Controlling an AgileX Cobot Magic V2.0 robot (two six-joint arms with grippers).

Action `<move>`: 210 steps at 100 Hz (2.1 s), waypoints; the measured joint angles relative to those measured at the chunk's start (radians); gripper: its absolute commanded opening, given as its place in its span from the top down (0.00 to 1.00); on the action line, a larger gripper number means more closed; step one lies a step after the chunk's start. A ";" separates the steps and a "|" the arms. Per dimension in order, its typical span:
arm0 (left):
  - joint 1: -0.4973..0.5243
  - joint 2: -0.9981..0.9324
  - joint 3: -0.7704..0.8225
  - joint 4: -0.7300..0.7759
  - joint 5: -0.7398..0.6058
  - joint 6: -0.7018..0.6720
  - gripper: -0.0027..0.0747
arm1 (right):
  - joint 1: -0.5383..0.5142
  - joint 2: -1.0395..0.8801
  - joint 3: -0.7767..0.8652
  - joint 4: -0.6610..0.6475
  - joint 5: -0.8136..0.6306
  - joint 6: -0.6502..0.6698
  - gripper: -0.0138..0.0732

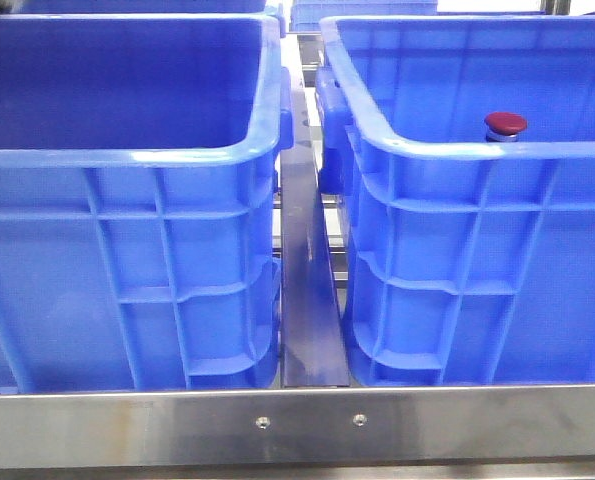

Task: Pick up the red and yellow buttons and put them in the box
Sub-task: 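Lift the yellow button and bring it toward the right gripper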

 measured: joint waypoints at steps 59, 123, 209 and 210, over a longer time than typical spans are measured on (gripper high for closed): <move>-0.328 0.069 0.000 0.010 -0.157 0.000 0.96 | 0.000 0.000 0.000 -0.002 0.118 0.000 0.41; -0.328 0.078 0.001 0.012 -0.162 0.000 0.96 | 0.000 0.148 -0.004 0.493 0.690 0.026 0.15; -0.328 0.078 0.001 0.012 -0.163 0.000 0.96 | 0.248 0.549 -0.263 0.501 0.724 0.068 0.25; -0.328 0.078 0.001 0.012 -0.163 0.000 0.96 | 0.248 0.549 -0.263 0.501 0.724 0.068 0.26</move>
